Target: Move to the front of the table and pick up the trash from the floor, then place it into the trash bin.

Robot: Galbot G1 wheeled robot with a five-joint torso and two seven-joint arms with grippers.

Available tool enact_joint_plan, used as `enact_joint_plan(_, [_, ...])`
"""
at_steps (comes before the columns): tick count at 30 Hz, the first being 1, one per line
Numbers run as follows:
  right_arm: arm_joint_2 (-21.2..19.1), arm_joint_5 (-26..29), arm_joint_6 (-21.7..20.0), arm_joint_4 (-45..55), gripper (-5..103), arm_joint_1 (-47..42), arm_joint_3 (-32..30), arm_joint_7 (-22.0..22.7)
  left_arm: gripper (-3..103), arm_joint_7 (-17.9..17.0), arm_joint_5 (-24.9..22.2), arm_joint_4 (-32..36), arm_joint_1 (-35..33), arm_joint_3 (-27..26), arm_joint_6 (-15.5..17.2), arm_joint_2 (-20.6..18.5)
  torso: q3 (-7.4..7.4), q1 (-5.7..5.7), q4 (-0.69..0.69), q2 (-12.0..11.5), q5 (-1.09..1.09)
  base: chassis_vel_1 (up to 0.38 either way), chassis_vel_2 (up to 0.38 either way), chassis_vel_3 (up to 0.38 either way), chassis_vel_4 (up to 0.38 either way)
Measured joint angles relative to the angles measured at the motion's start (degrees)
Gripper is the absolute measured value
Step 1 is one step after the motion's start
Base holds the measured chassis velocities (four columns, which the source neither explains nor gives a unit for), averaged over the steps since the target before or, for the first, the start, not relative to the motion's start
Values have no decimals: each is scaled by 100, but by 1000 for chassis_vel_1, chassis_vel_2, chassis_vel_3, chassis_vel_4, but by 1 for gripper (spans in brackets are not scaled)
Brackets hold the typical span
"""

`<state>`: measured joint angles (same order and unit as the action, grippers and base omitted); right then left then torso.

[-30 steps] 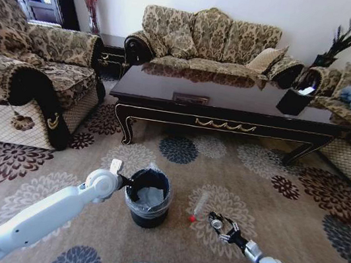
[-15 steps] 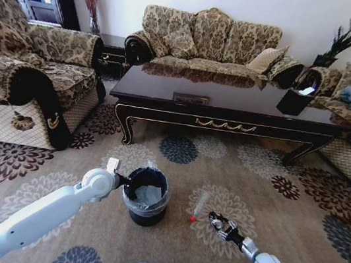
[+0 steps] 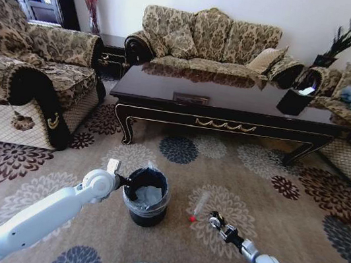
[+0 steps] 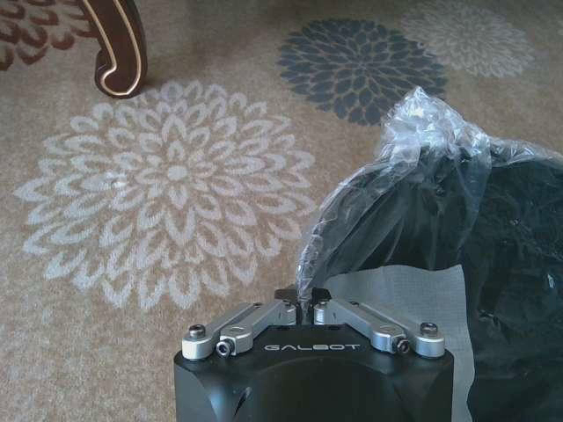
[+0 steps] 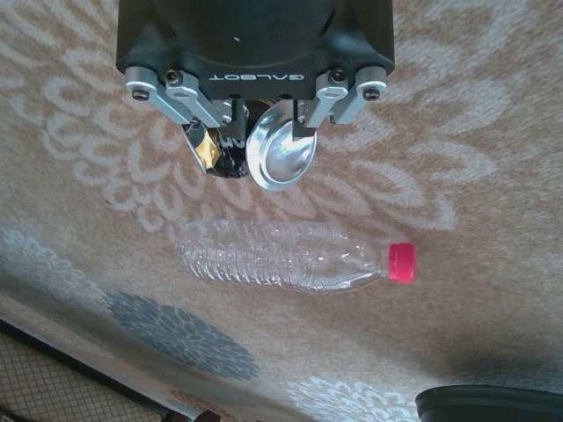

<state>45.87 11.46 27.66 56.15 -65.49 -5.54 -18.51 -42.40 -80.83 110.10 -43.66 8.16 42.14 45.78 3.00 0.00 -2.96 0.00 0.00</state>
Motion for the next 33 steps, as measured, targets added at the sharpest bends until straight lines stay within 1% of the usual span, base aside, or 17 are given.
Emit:
enact_joint_plan(2, [0,-1,1,15,30,-19,-18,-1,4,0,4,0,2,8,0,0,0,0,0,0,0,0,0,0,0])
enact_joint_plan(3, [2,-2,3,38,28,-48,-53,-2,4,0,14,1,2,32,0,0,0,0,0,0,0,0,0,0,0])
enact_joint_plan(6, [12,-2,5,62,27,-80,-90,-3,4,0,34,6,-2,48,0,16,0,0,1,0,0,0,0,0,0])
enact_joint_plan(8, [19,-5,7,81,22,-105,-110,-3,4,-1,44,14,-12,49,0,25,0,0,0,0,0,0,0,0,0])
enact_joint_plan(11, [26,-22,12,84,21,-113,-126,-3,4,-1,52,32,-21,56,0,19,0,0,0,0,0,0,0,0,0])
enact_joint_plan(12, [32,-46,15,96,13,-129,-156,-11,4,-1,57,46,-38,57,0,7,0,0,1,0,1,0,0,0,0])
enact_joint_plan(13, [32,-48,14,115,8,-147,-183,-19,4,-2,58,47,-48,52,0,8,0,0,1,0,1,0,0,0,0])
enact_joint_plan(15, [32,-48,16,131,8,-167,-207,-25,4,-2,65,47,-52,47,0,13,0,0,2,0,0,0,0,0,0])
enact_joint_plan(16, [32,-49,20,150,6,-192,-228,-32,4,-2,74,46,-55,46,0,20,0,0,2,0,0,0,0,0,0])
enact_joint_plan(20, [2,-52,74,211,6,-273,-334,-92,4,-2,101,46,-61,57,0,43,0,0,0,0,1,0,0,0,0])
enact_joint_plan(26, [-110,2,155,559,6,-539,-650,-219,4,-3,143,37,20,227,0,68,0,0,1,0,1,0,0,0,0])
enact_joint_plan(28, [-159,71,154,807,6,-675,-791,-236,4,-5,147,1,106,336,1,113,0,0,0,0,1,0,0,0,0])
enact_joint_plan(29, [-217,154,115,1123,6,-837,-950,-236,4,-16,151,-42,204,451,0,178,0,0,-1,0,0,0,0,0,0])
enact_joint_plan(30, [-217,154,115,1123,6,-837,-950,-236,4,-16,151,-42,204,451,0,178,0,0,-1,0,0,0,0,0,0])
enact_joint_plan(31, [-282,282,-6,1424,6,-1014,-1096,-220,4,-36,158,-83,312,584,0,251,0,0,4,0,2,0,0,0,0])
enact_joint_plan(32, [-331,409,-101,1645,6,-1141,-1189,-207,4,-55,160,-110,396,687,0,305,0,0,2,0,1,0,0,0,0])
enact_joint_plan(33, [-367,501,-152,1798,6,-1233,-1259,-197,4,-71,167,-130,473,781,0,353,0,0,2,0,0,0,0,0,0])
